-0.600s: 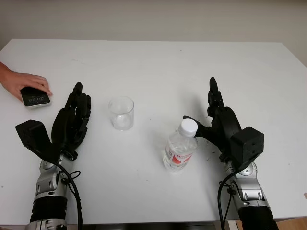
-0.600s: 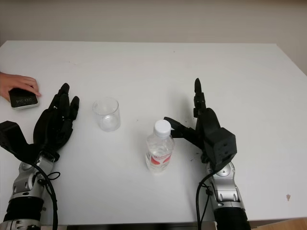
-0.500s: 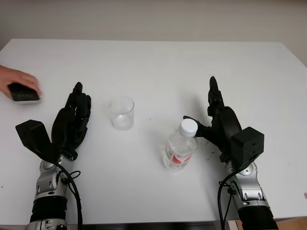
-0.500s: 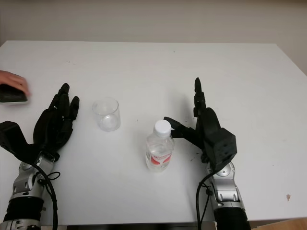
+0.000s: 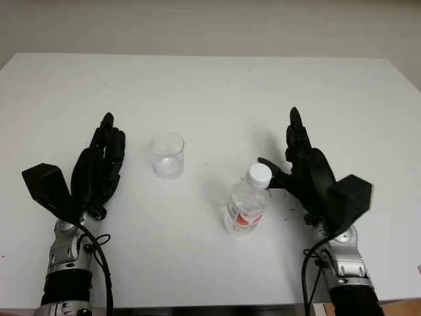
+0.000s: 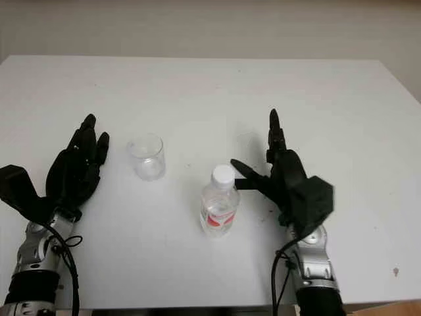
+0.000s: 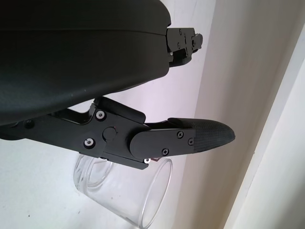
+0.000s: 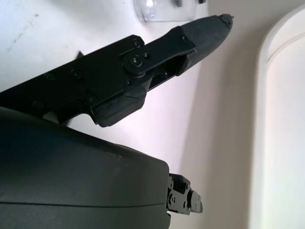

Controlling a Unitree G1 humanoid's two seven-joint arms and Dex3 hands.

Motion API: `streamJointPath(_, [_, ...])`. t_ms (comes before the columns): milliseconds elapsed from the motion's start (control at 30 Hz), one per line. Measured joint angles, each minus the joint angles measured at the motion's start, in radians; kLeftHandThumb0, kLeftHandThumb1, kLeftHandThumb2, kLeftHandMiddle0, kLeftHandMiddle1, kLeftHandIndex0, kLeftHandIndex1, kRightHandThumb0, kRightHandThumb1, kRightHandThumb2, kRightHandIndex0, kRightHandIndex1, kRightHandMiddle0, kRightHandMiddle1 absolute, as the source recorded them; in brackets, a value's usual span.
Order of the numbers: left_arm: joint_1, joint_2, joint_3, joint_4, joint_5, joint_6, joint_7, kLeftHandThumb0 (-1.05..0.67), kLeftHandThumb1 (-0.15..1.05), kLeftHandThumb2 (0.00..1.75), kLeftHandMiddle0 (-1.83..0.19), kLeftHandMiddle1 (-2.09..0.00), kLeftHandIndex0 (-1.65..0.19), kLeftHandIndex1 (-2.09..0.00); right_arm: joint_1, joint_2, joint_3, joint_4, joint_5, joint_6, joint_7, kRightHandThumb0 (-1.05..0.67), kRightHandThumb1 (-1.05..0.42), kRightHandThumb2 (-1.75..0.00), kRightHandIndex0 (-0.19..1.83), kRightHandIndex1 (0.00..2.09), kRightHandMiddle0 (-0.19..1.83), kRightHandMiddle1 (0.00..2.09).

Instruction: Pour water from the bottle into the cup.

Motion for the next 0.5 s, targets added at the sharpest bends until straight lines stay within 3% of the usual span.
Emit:
streamJointPath(200, [-0.007, 0.0, -0.001, 0.02, 0.0, -0.017, -0.011, -0.73, 1.05, 0.45, 0.1, -0.05, 0.07, -0.06, 0.056, -0.098, -0.074, -0.191, 0.197, 0.091, 0.187, -0.95, -0.89, -0.04, -0.19, 0.0, -0.19, 0.0])
streamJointPath(500, [-0.008, 0.0, -0.005, 0.027, 0.002, -0.02, -0.012, -0.74, 1.05, 0.46, 0.1, -0.05, 0.08, -0.05, 0.185, -0.146, -0.042, -0.389, 0.331, 0.218, 0.367, -0.93, -0.85, -0.04, -0.19, 0.0, -0.19, 0.0])
